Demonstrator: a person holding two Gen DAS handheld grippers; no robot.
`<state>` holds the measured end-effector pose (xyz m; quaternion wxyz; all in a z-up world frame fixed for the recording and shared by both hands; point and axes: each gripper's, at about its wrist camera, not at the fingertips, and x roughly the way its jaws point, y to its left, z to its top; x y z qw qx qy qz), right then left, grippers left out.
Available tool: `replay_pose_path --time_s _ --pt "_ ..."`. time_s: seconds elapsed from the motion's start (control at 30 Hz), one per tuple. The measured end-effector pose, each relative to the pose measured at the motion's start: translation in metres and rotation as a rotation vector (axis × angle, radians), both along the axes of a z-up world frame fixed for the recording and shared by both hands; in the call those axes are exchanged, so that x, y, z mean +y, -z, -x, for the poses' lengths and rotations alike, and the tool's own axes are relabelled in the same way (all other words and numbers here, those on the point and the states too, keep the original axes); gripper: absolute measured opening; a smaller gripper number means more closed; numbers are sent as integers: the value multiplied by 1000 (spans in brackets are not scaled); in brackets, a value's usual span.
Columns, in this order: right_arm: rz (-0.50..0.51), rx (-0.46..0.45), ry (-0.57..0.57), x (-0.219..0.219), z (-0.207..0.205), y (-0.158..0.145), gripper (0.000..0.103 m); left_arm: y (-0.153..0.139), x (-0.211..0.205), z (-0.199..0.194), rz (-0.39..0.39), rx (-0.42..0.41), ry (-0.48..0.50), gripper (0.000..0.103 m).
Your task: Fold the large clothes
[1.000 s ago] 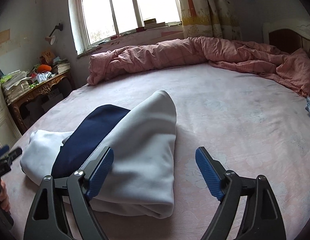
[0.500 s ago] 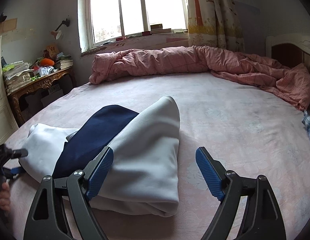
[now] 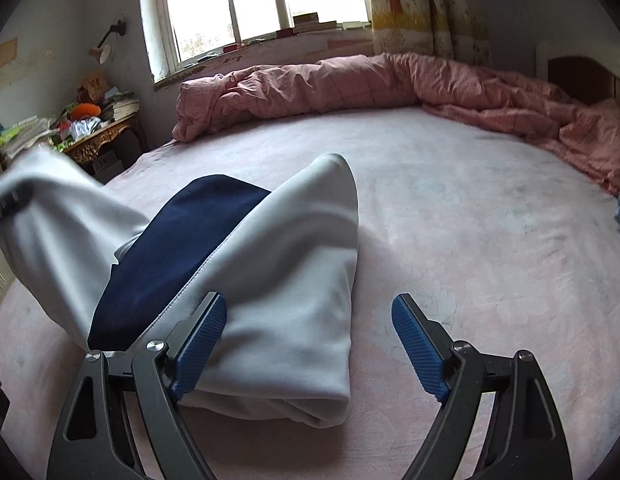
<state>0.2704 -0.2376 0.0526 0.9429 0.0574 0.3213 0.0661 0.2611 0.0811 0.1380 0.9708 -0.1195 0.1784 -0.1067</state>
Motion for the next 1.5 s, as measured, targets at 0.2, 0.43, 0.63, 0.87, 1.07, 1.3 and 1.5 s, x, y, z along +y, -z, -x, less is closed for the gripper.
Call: replay_pose_path --time_s 0.2,0.43,0.63,0.87,1.07,1.3,1.5 --pt "-142 -45 158 -50 4 -13 86 -14 -125 4 -111 -66 243 13" --pt "-220 -97 461 -137 14 -21 86 84 -200 -25 -138 165 480 12" --pt "-235 -153 305 -127 18 -34 86 84 -203 -7 -168 124 486 14" --pt "-384 -184 12 -84 22 -39 86 82 -187 8 -97 126 582 44" --pt "-375 -184 38 -83 21 -35 86 70 -158 58 -46 25 560 65" --pt "-424 -211 -19 -85 26 -39 86 47 -100 54 54 -43 301 69" --pt "-338 -193 -123 -51 24 -39 82 33 -66 -24 45 113 80 74"
